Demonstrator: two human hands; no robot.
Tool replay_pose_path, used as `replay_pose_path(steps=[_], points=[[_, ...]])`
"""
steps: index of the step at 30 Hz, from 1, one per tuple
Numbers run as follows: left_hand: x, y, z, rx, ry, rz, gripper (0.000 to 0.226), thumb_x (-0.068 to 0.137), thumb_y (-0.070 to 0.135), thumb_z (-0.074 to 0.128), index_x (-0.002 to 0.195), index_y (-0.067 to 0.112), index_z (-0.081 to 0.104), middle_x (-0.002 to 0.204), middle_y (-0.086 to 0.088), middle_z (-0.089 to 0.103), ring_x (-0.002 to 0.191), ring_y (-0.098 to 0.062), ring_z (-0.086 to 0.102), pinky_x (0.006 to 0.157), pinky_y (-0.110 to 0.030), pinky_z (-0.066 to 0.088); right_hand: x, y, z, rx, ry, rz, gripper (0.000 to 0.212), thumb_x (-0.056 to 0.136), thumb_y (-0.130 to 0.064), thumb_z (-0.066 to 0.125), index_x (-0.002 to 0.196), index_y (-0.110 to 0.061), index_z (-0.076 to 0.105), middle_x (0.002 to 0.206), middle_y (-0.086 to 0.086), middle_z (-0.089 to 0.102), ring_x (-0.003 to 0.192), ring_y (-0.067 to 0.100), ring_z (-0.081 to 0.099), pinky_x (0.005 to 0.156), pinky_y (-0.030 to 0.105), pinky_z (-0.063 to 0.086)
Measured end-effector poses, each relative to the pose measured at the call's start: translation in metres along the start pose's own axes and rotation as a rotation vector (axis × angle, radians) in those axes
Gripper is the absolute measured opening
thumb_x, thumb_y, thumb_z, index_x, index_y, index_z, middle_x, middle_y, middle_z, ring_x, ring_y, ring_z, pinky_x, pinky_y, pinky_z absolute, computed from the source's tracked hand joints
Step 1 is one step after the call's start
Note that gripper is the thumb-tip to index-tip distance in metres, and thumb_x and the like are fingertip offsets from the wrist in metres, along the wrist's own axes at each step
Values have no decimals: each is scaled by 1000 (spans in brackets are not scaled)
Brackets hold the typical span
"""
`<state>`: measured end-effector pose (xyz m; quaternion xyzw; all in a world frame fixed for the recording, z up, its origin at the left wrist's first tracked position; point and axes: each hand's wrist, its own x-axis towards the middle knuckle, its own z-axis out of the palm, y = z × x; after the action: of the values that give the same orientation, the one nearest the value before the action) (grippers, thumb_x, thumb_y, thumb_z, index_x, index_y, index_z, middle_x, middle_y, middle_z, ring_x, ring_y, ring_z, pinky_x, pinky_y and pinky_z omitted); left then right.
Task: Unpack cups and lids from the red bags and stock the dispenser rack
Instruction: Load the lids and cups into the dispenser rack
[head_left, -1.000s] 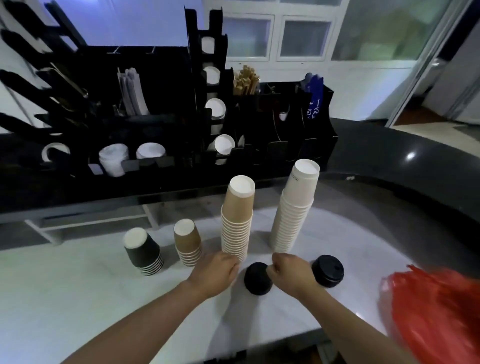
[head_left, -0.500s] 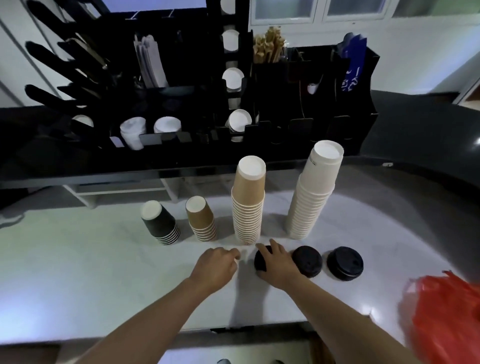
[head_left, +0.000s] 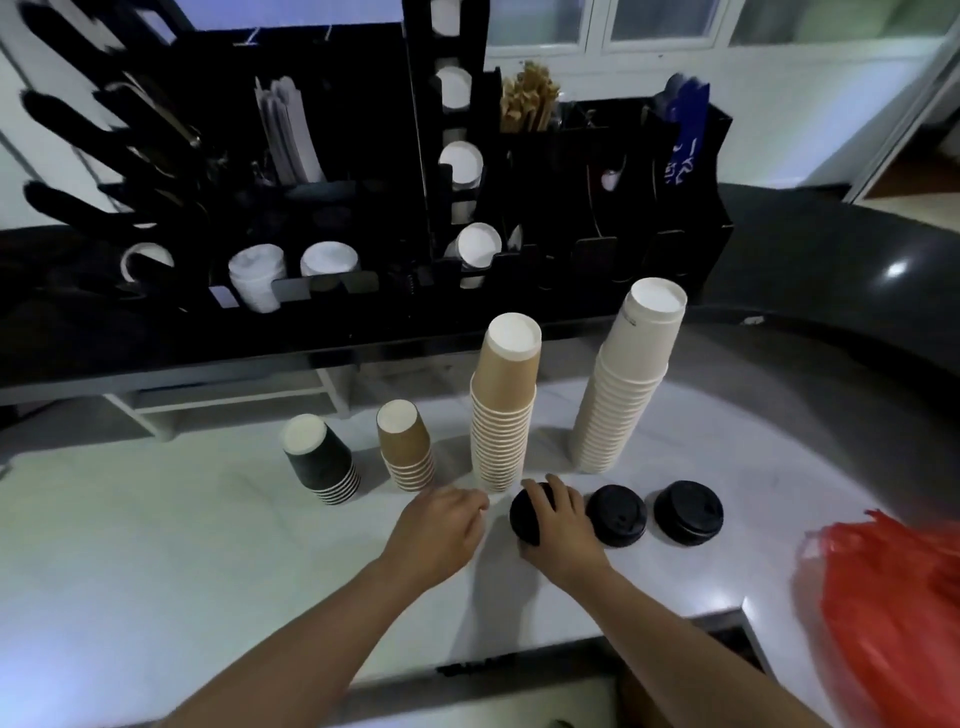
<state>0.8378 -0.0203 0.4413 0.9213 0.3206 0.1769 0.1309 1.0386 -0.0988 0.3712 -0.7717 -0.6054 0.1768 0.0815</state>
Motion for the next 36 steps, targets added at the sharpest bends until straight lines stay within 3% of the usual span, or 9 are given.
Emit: replay_pose_path(steps=[3, 6, 8, 11, 17, 24, 33, 36], points=[[21, 4, -25, -35, 153, 155, 13, 89, 17, 59, 94, 13, 70, 78, -1, 64, 74, -20, 57, 61, -31, 49, -6, -7, -32, 113, 194, -32, 73, 77, -35, 74, 140, -23, 40, 147, 6, 35, 132, 35, 42, 104, 45, 44], [42, 6, -53, -45, 316, 253, 12, 85, 8, 67, 95, 9, 72, 83, -3, 68, 78, -23, 62, 69, -33, 51, -16, -10, -70, 207, 391, -91, 74, 77, -36, 78, 139, -27, 39, 152, 6, 33, 132, 34, 44, 101, 48, 50], [55, 9, -74, -57, 400, 288, 12, 86, 7, 65, 95, 8, 72, 84, -4, 67, 79, -24, 62, 71, -36, 52, -24, -13, -96, 229, 494, -156, 77, 78, -39, 77, 142, -34, 35, 158, 3, 25, 134, 29, 42, 103, 42, 48], [75, 16, -106, -71, 451, 338, 13, 88, 6, 57, 95, 5, 69, 84, -5, 63, 79, -25, 59, 72, -39, 50, -33, -22, -137, 227, 595, -187, 80, 80, -41, 78, 146, -39, 32, 161, -2, 17, 140, 24, 36, 107, 32, 41], [117, 28, -158, -37, 478, 334, 20, 88, 2, 60, 104, 4, 71, 96, -6, 69, 92, -25, 65, 81, -40, 54, -26, -38, -227, 144, 769, -217, 81, 78, -35, 81, 148, -30, 40, 151, 4, 22, 129, 25, 42, 97, 34, 49], [161, 29, -184, 18, 418, 234, 22, 94, 11, 57, 112, 10, 70, 110, 0, 67, 103, -19, 60, 89, -40, 53, 19, -38, -313, 56, 752, -239, 83, 83, -41, 77, 151, -40, 30, 151, 2, 20, 126, 30, 46, 95, 38, 53], [207, 16, -178, 41, 228, 139, 39, 101, 22, 49, 138, 19, 60, 146, 7, 53, 137, -9, 42, 112, -31, 40, 125, -13, -375, -29, 487, -272, 84, 83, -47, 74, 150, -38, 25, 150, 5, 26, 121, 32, 53, 96, 36, 52], [220, 8, -174, 109, 184, 180, 41, 102, 24, 48, 141, 18, 58, 151, 6, 49, 141, -10, 40, 116, -31, 37, 162, -7, -378, -86, 395, -317, 84, 82, -49, 74, 150, -37, 25, 149, 7, 30, 120, 29, 55, 90, 26, 46]])
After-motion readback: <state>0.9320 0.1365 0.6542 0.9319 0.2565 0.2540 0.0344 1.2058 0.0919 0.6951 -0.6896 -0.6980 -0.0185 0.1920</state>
